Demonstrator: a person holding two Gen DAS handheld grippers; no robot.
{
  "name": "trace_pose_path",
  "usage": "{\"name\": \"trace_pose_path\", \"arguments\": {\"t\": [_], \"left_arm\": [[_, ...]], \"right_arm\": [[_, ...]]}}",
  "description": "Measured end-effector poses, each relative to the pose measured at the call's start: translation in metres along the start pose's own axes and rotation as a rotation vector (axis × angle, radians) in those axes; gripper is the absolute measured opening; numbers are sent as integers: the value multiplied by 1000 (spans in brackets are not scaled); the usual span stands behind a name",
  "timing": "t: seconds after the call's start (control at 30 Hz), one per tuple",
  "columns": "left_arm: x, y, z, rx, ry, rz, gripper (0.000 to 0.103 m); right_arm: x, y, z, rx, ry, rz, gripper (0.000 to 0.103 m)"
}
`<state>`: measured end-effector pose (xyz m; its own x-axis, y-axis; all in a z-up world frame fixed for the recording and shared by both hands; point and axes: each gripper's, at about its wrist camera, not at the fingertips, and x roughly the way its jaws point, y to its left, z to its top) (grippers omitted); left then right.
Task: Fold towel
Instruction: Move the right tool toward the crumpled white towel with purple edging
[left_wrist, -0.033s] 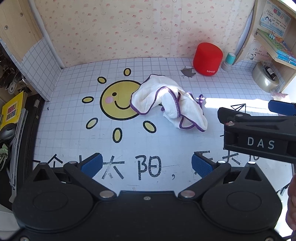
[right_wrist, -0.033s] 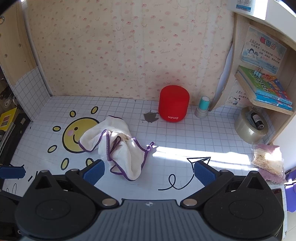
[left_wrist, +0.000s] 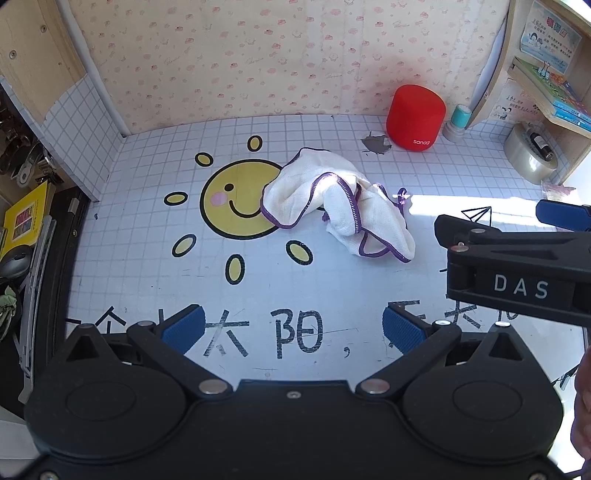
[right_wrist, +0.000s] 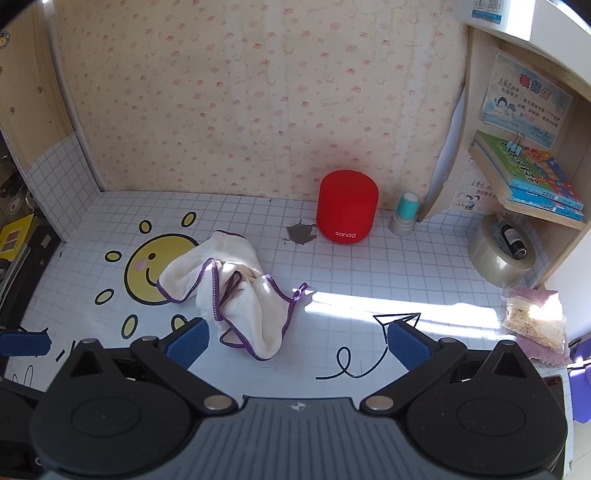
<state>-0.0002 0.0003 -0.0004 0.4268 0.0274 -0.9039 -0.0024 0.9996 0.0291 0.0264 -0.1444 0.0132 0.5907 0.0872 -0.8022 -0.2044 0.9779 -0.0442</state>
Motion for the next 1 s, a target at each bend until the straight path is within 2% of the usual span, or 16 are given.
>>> {"name": "trace_pose_path", "arguments": {"t": [0.57, 1.0], "left_arm": [[6, 5, -5, -25, 19, 7, 102], [10, 4, -4, -2, 34, 17, 102]], "right_arm": [[6, 3, -1, 17, 24, -23, 103], [13, 4, -5, 32, 34, 12, 103]]}}
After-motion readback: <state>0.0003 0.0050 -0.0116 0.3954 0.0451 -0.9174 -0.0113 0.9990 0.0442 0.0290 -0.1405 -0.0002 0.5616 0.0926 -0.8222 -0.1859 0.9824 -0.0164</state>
